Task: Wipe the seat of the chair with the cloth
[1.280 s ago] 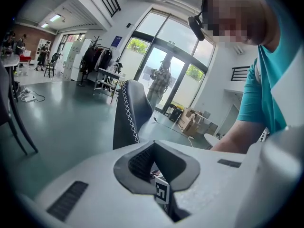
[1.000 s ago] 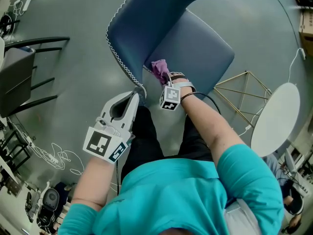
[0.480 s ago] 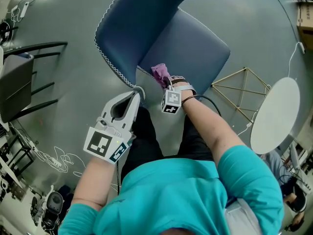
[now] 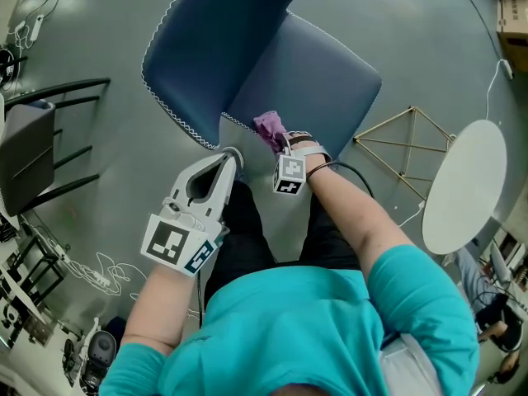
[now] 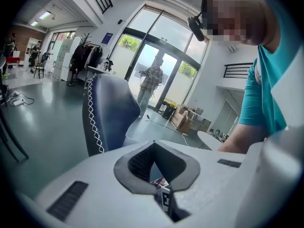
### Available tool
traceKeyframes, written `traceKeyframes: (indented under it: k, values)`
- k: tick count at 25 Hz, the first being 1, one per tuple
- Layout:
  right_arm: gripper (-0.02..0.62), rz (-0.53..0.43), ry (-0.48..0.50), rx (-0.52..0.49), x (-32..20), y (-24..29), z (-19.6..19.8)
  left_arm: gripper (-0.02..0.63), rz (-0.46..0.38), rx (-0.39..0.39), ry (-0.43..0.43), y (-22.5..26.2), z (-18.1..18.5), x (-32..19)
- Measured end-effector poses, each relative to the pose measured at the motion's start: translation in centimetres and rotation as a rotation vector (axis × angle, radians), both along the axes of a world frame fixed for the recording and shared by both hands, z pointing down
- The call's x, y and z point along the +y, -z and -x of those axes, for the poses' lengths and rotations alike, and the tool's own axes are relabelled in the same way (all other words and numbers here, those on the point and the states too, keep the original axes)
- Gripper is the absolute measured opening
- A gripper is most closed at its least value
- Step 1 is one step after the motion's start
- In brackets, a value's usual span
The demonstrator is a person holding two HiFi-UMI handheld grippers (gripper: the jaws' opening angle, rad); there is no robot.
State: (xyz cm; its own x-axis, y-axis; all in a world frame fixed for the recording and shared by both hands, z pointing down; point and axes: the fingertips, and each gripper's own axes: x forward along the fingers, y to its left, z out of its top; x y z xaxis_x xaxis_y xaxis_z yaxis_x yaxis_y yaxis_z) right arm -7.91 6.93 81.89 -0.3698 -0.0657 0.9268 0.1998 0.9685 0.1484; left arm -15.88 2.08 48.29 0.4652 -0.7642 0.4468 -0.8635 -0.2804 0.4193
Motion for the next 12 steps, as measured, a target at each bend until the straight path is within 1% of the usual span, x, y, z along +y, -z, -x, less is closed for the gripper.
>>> traceKeyframes:
  k: [12]
  values:
    - [0.052, 0.024, -0.032, 0.0, 0.7, -0.1, -2.7, 0.003, 0.002, -0.005, -0.03, -0.4, -2.1, -0.9]
